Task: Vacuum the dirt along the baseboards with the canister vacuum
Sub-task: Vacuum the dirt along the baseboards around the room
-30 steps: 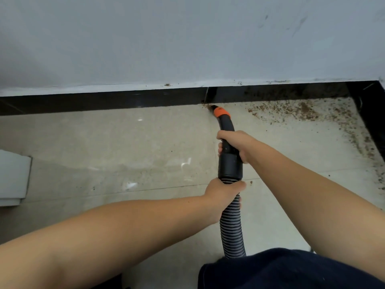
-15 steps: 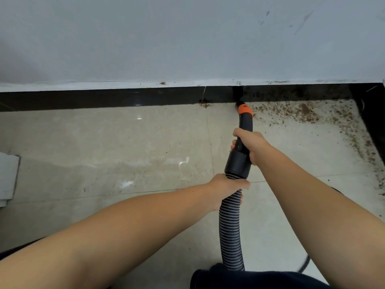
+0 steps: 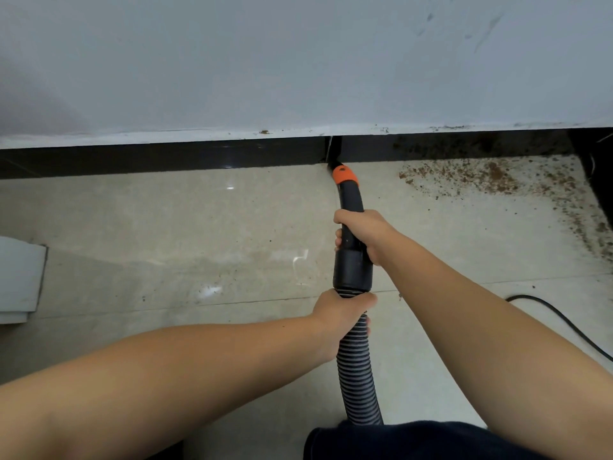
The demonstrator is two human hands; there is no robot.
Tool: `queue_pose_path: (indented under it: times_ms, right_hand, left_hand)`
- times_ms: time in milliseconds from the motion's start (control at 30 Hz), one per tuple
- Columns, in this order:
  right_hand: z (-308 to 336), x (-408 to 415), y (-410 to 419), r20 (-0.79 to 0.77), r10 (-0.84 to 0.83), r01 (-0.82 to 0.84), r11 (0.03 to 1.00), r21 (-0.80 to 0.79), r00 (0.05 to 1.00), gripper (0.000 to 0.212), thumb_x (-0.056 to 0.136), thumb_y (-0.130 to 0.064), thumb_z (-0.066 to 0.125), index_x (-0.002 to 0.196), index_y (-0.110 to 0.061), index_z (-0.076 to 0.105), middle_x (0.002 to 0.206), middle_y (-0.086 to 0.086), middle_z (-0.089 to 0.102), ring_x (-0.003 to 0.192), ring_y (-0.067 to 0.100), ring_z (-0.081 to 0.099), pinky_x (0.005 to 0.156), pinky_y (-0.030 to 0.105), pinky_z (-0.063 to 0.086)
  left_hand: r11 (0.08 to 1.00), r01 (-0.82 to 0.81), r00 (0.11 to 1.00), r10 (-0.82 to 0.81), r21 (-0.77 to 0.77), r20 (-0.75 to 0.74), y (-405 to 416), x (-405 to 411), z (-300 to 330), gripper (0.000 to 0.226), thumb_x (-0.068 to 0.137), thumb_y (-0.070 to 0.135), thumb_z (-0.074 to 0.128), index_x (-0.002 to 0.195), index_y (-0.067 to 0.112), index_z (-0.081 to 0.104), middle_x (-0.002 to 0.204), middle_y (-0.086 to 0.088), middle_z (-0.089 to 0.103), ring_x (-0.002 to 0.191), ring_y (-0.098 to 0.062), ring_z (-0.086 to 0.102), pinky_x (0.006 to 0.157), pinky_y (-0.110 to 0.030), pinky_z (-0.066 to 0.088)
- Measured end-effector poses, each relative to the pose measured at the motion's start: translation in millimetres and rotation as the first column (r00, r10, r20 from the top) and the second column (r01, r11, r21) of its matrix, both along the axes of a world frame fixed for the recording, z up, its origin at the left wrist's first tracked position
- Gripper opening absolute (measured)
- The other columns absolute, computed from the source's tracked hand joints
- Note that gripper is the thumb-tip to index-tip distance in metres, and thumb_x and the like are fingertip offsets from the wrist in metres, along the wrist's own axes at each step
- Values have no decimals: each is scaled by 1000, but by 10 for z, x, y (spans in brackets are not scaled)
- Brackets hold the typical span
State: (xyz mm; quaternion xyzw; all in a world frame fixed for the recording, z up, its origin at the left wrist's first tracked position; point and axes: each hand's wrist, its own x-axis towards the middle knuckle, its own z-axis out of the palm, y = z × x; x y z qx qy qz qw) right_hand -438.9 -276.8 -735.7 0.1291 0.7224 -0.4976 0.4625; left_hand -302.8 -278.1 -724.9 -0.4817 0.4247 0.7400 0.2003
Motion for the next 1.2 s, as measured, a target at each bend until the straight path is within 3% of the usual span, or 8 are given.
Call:
queue_pose_path:
  times_ms: [333, 533, 767, 933, 1200]
  right_hand:
    - [-6, 57, 37, 10, 35, -35, 999, -21, 999, 17, 82, -11, 61, 96, -6, 52, 66, 7, 58, 49, 18, 56, 62, 32, 55]
    - [1, 59, -71, -25, 68, -68, 998, -12, 997, 16, 84, -11, 61, 95, -6, 51, 67, 8, 57, 50, 18, 56, 57, 29, 53]
    - [46, -59, 236, -4, -59, 59, 998, 14, 998, 19, 83, -12, 63, 99, -6, 54, 64, 6, 60, 45, 15, 58, 54, 27, 53]
    - [92, -88, 687, 12, -158, 157, 986, 51, 987, 21, 83, -12, 63, 101, -5, 54, 66, 7, 59, 48, 17, 57, 61, 30, 55]
    - [204, -69, 1402, 18, -320, 317, 943, 99, 947, 12, 84, -9, 62, 90, -6, 52, 60, 7, 57, 45, 16, 55, 60, 31, 53]
  left_hand:
    - [1000, -12, 1000, 12, -28, 10, 69, 57, 6, 14, 85, 13, 65, 91, 8, 55, 68, -7, 58, 52, -18, 56, 50, -23, 52]
    - [1000, -21, 1000, 21, 0, 16, -15, 17, -28, 13, 85, 12, 66, 90, 7, 55, 68, -8, 57, 53, -18, 56, 52, -25, 52]
    - [984, 157, 987, -154, 81, -37, 31, -77, -26, 15, 84, 13, 69, 88, 9, 56, 68, -7, 59, 56, -19, 58, 57, -27, 54]
    - [966, 236, 971, -231, 101, -59, 372, -100, 21, 14, 84, 12, 69, 89, 10, 56, 66, -7, 59, 54, -17, 58, 53, -24, 54]
    - [927, 350, 936, -341, 134, -85, 885, -117, 183, 17, 85, 13, 69, 94, 9, 56, 69, -7, 59, 57, -18, 57, 56, -26, 53]
